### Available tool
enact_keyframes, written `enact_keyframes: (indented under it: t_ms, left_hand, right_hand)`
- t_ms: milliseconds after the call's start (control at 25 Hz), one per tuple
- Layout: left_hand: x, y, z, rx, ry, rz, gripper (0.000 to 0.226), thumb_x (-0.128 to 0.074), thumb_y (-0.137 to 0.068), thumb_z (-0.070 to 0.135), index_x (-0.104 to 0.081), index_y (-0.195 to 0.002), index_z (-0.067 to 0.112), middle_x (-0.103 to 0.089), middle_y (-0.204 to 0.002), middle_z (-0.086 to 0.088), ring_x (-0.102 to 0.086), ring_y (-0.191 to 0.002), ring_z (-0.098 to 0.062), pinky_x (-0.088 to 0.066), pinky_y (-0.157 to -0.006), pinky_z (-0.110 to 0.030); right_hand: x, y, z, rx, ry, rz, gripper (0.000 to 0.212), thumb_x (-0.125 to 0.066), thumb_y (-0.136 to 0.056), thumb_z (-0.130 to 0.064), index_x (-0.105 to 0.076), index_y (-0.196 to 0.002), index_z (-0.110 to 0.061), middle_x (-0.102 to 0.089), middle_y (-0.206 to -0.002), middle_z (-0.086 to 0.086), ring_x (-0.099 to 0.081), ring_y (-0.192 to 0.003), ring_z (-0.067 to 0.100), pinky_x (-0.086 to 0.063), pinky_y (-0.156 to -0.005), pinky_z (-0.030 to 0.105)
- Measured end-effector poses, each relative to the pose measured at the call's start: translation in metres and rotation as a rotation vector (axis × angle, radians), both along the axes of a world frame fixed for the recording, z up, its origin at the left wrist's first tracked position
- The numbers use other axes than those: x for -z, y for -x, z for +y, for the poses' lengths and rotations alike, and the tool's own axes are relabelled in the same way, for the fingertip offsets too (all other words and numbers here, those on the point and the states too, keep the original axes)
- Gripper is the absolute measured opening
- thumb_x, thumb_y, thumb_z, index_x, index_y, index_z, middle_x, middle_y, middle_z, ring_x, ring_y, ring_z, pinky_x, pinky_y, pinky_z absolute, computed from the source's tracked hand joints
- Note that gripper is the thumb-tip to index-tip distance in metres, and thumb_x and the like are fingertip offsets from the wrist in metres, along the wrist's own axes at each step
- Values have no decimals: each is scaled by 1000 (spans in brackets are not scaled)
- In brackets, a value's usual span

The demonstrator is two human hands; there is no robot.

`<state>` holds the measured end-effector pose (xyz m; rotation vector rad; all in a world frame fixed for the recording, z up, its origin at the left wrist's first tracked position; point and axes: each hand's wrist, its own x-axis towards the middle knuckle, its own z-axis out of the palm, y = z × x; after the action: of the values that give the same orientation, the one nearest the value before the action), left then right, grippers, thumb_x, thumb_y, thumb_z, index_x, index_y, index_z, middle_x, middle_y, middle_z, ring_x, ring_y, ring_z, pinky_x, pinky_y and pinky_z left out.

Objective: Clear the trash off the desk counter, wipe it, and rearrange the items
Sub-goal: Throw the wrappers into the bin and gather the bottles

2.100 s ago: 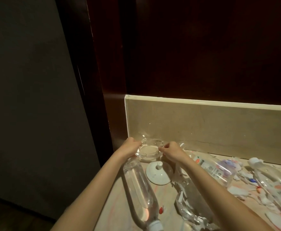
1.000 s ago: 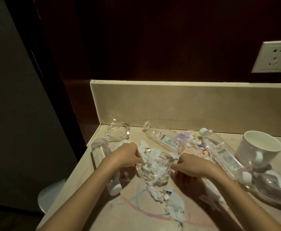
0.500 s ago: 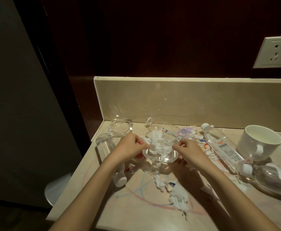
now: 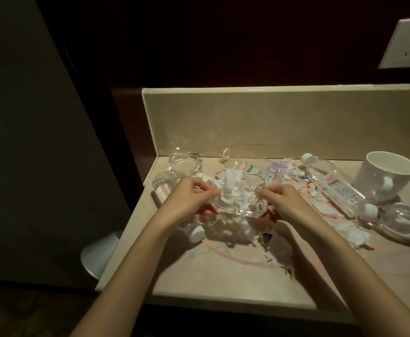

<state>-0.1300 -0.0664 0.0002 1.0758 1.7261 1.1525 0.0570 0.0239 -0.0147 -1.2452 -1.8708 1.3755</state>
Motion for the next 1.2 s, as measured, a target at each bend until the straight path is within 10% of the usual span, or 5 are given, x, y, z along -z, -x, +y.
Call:
enact_keyframes:
  t_ms: [400, 720, 1200]
  left_hand:
    - [7, -26, -173, -155, 21, -80, 20, -67, -87, 14, -61, -97, -2, -67, -59, 1, -63, -50, -5, -56, -59, -22]
    - [85, -8, -309, -399, 171, -145, 16, -68, -86, 11, -60, -98, 5, -73, -85, -15, -67, -61, -8, -53, -50, -18]
    - [411, 44, -383, -471, 524, -276, 31, -65, -90, 14, -57, -118, 4, -69, -102, -14, -65, -70, -11, -54, -57, -18]
  right_hand:
    - [7, -7, -128, -394, 195, 64, 32, -53, -92, -14, -49, -61, -10, -40, -44, 0, -33, -38, 9, -27, -41, 18]
    - [94, 37, -230, -675, 314, -9, 24, -52, -95, -15, -55, -73, -5, -52, -46, -2, -39, -40, 9, -27, -39, 17]
    - [406, 96, -310, -666, 412, -288, 27, -50, -95, -4, -54, -68, -4, -56, -43, -1, -50, -38, 1, -37, -44, 11]
